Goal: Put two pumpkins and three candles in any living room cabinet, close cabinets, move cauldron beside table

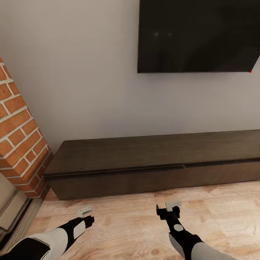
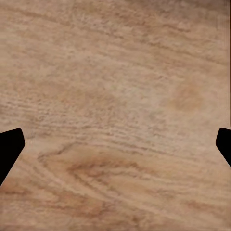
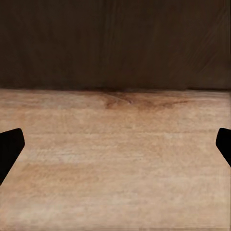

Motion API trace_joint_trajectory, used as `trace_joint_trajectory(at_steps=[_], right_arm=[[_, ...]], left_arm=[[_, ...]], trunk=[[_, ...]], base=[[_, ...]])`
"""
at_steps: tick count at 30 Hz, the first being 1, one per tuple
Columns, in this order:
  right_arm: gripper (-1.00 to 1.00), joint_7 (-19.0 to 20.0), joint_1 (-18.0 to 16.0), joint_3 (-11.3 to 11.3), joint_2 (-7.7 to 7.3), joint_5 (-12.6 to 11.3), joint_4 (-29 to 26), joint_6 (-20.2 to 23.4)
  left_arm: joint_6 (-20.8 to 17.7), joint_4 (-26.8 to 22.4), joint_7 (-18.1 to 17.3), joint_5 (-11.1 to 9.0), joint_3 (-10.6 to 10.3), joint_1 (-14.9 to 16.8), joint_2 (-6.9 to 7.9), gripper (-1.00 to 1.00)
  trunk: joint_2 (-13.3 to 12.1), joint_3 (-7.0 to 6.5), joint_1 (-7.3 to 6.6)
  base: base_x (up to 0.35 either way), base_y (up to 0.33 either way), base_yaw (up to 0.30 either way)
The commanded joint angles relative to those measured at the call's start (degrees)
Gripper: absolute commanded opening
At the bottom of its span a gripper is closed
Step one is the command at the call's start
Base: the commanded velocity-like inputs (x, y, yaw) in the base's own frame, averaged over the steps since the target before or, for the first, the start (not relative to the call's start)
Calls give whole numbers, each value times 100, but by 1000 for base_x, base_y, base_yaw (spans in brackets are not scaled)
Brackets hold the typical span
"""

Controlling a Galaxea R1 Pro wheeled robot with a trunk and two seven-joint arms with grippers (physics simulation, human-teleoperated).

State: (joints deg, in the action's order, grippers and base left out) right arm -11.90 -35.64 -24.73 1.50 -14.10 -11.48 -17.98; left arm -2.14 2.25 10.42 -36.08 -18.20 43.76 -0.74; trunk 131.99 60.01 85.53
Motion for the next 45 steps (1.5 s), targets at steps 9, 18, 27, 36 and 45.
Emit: trace_joint_trajectory(at_steps=[9, 18, 27, 36, 45], right_arm=[[100, -23, 249, -49, -24, -54, 55, -33], [100, -17, 313, -49, -85, -58, 59, -9], [100, -16, 347, -45, -126, -58, 58, -5], [100, 9, 430, -51, -150, -48, 58, -21], [100, 12, 507, -55, -150, -49, 58, -63]], left_arm=[[6, 4, 24, -36, -49, -158, 3, 100], [12, 3, 47, -82, -44, -196, -13, 100], [4, 4, 53, -242, -51, -240, -39, 100], [10, 3, 55, -259, -52, -253, -40, 100], [12, 3, 48, -340, -48, -252, -40, 100]], trunk=[[2, 4, -1], [2, 4, -1], [2, 4, -1], [2, 4, -1], [2, -48, -1]], base=[[0, 0, -233], [0, -111, -254], [0, -270, -70], [15, -252, -27], [3, -19, -144]])
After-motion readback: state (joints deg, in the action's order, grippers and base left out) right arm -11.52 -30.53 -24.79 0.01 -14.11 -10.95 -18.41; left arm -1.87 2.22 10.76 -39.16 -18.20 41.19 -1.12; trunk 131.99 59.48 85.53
